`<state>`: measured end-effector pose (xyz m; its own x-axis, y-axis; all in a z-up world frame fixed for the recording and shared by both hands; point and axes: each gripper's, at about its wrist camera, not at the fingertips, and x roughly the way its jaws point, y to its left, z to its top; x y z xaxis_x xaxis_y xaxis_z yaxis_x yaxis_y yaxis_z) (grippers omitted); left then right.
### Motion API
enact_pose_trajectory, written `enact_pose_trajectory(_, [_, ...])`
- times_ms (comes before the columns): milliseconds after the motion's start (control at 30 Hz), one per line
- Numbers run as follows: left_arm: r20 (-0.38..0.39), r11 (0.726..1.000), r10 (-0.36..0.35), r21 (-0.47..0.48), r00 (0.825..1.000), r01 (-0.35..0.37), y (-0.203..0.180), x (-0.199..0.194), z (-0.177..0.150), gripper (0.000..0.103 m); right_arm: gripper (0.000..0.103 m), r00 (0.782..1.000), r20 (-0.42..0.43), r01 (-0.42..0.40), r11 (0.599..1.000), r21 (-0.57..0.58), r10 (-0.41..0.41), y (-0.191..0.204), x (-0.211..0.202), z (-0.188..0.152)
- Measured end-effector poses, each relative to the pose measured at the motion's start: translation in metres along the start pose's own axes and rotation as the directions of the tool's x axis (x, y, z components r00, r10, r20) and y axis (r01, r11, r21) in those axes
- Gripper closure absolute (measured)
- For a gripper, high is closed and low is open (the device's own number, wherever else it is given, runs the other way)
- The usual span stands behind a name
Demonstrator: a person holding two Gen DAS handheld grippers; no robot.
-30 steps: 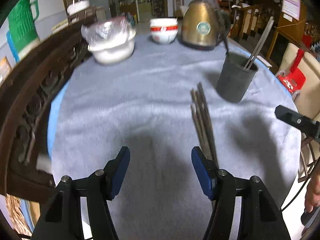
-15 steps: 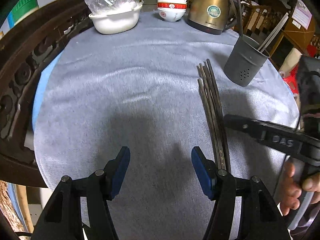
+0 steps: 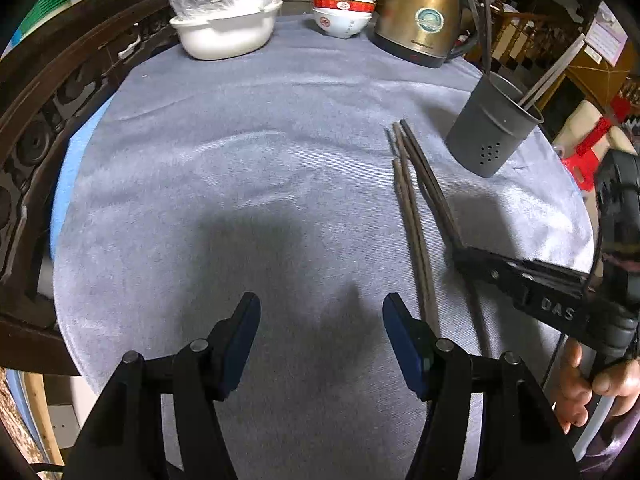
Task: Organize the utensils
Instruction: 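Grasp one chopstick from the pile with the right gripper, then grasp another chopstick with the left gripper while the right gripper holds its chopstick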
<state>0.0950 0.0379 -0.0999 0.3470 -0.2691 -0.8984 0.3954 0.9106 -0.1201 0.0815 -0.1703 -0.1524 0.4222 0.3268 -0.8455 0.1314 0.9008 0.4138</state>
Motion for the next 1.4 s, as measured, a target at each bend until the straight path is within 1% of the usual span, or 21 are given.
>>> enact_pose_trajectory(100, [-0.012,1.000,-0.015,0.017,1.000,0.015,-0.010,0.008,0.008,0.039,0.090,1.000,0.001,-0.001,0.999,0.036,0.001,-0.016,-0.011,-0.005])
enact_pose_trajectory(233, [-0.036,0.998,-0.060,0.009,0.998,0.061,-0.023,0.020,0.019,0.039,0.090,1.000,-0.006,-0.011,0.997,0.075,0.011,-0.031,-0.019,-0.010])
enact_pose_trajectory(300, [-0.045,0.997,-0.071,0.003,0.996,0.072,-0.027,0.027,0.025,0.039,0.090,0.999,-0.021,-0.043,0.994,0.100,0.045,-0.037,-0.021,-0.015])
enact_pose_trajectory(367, [-0.047,0.997,-0.078,0.001,0.996,0.078,-0.030,0.033,0.030,0.039,0.090,0.993,-0.049,-0.105,0.987,0.120,0.111,-0.040,-0.022,-0.019])
enact_pose_trajectory(433, [-0.052,0.997,-0.075,-0.005,0.996,0.075,-0.033,0.039,0.034,0.039,0.087,0.986,-0.061,-0.145,0.979,0.144,0.155,-0.042,-0.022,-0.022])
enact_pose_trajectory(533, [-0.059,0.998,-0.063,-0.008,0.996,0.063,-0.033,0.048,0.039,0.039,0.087,0.983,-0.049,-0.165,0.973,0.159,0.174,-0.045,-0.024,-0.022])
enact_pose_trajectory(633, [-0.048,0.999,-0.054,-0.007,0.997,0.053,-0.031,0.052,0.042,0.039,0.087,0.985,-0.019,-0.164,0.971,0.177,0.170,-0.050,-0.028,-0.022])
enact_pose_trajectory(700, [-0.041,0.999,-0.046,0.001,0.998,0.046,-0.031,0.053,0.041,0.042,0.087,0.989,0.006,-0.149,0.971,0.185,0.150,-0.053,-0.031,-0.021])
enact_pose_trajectory(767, [-0.031,0.999,-0.037,0.014,0.999,0.038,-0.031,0.052,0.040,0.045,0.087,0.989,0.011,-0.150,0.969,0.195,0.150,-0.055,-0.029,-0.020])
enact_pose_trajectory(833, [-0.025,0.999,-0.035,0.023,0.999,0.036,-0.030,0.052,0.038,0.047,0.087,0.988,0.015,-0.152,0.969,0.196,0.152,-0.054,-0.028,-0.018])
enact_pose_trajectory(933, [-0.021,0.999,-0.024,0.038,0.999,0.024,-0.031,0.052,0.038,0.048,0.087,0.992,0.015,-0.127,0.977,0.174,0.126,-0.050,-0.027,-0.014])
enact_pose_trajectory(967, [-0.022,0.999,-0.023,0.037,0.999,0.024,-0.029,0.053,0.039,0.048,0.087,0.994,0.014,-0.113,0.979,0.169,0.112,-0.047,-0.024,-0.011])
enact_pose_trajectory(1067, [-0.028,0.999,-0.031,0.023,0.999,0.032,-0.029,0.053,0.041,0.048,0.086,0.999,0.015,-0.031,0.990,0.135,0.030,-0.041,-0.019,-0.005])
enact_pose_trajectory(1167, [-0.021,0.999,-0.047,0.014,0.999,0.047,-0.029,0.049,0.040,0.048,0.087,1.000,0.019,-0.021,0.993,0.119,0.018,-0.038,-0.019,-0.005])
enact_pose_trajectory(1200, [-0.015,0.998,-0.059,0.013,0.998,0.059,-0.029,0.048,0.041,0.048,0.089,1.000,0.021,-0.011,0.994,0.109,0.008,-0.039,-0.020,-0.005])
enact_pose_trajectory(1233, [-0.008,0.998,-0.064,0.014,0.998,0.064,-0.030,0.044,0.042,0.048,0.089,1.000,0.025,0.005,0.995,0.103,-0.008,-0.038,-0.022,-0.005])
enact_pose_trajectory(1267, [-0.004,0.998,-0.061,0.018,0.998,0.061,-0.031,0.043,0.044,0.048,0.090,0.998,0.023,0.058,0.993,0.099,-0.061,-0.039,-0.023,-0.005])
enact_pose_trajectory(1300, [-0.003,0.998,-0.056,0.022,0.998,0.056,-0.032,0.043,0.046,0.048,0.094,0.997,0.021,0.067,0.993,0.095,-0.069,-0.040,-0.023,-0.005])
enact_pose_trajectory(1367, [-0.007,0.998,-0.052,0.027,0.999,0.052,-0.033,0.046,0.049,0.048,0.094,0.999,0.012,0.039,0.992,0.118,-0.040,-0.044,-0.023,-0.005])
enact_pose_trajectory(1400, [-0.013,0.998,-0.050,0.028,0.999,0.050,-0.034,0.049,0.050,0.048,0.092,1.000,0.011,0.026,0.991,0.128,-0.028,-0.045,-0.024,-0.004])
